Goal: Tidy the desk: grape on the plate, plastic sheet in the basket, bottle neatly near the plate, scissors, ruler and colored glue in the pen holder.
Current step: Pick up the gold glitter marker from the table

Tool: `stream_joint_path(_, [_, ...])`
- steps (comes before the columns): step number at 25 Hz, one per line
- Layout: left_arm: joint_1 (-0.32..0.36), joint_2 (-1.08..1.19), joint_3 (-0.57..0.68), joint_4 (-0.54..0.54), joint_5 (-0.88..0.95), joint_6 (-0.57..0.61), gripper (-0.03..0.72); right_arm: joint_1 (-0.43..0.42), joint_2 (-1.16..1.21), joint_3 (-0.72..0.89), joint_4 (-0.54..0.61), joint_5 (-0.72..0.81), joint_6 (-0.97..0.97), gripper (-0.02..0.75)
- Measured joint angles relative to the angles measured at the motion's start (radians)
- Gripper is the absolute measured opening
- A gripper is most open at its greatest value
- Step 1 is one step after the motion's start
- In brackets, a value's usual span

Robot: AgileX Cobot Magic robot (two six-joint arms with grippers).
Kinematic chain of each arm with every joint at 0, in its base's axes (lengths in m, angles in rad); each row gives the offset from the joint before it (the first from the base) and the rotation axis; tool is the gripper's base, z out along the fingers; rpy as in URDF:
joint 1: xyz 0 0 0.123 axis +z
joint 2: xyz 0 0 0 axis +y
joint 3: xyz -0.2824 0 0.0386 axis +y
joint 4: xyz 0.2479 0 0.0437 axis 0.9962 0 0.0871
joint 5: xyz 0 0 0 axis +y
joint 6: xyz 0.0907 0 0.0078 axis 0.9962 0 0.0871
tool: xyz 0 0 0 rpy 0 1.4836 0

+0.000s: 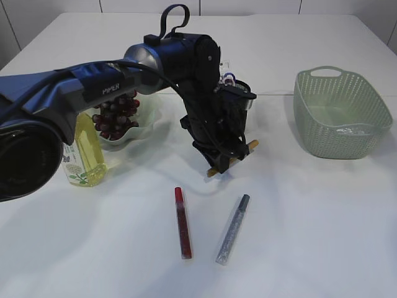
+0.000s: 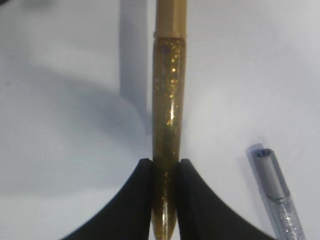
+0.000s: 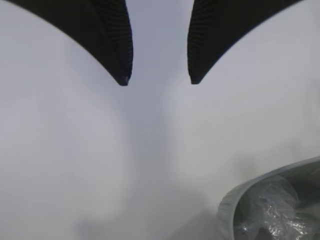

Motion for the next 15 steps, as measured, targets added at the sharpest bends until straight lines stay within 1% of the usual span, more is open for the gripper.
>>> stream_joint_path(4, [0.000, -0.027, 0.000, -0.005, 0.002, -0.022, 0.105, 0.000, 0.000, 0.000, 0.010, 0.000, 0.000, 0.300])
stream_joint_path(9, [0.000, -0.066, 0.000, -0.039, 0.004, -0.037, 0.105, 0.000, 0.000, 0.000, 0.028, 0.000, -0.012, 0.300])
stream_joint_path(15, [-0.010, -0.106, 0.004, -0.043, 0.007, -0.070, 0.110, 0.000, 0.000, 0.000, 0.120, 0.000, -0.077, 0.300])
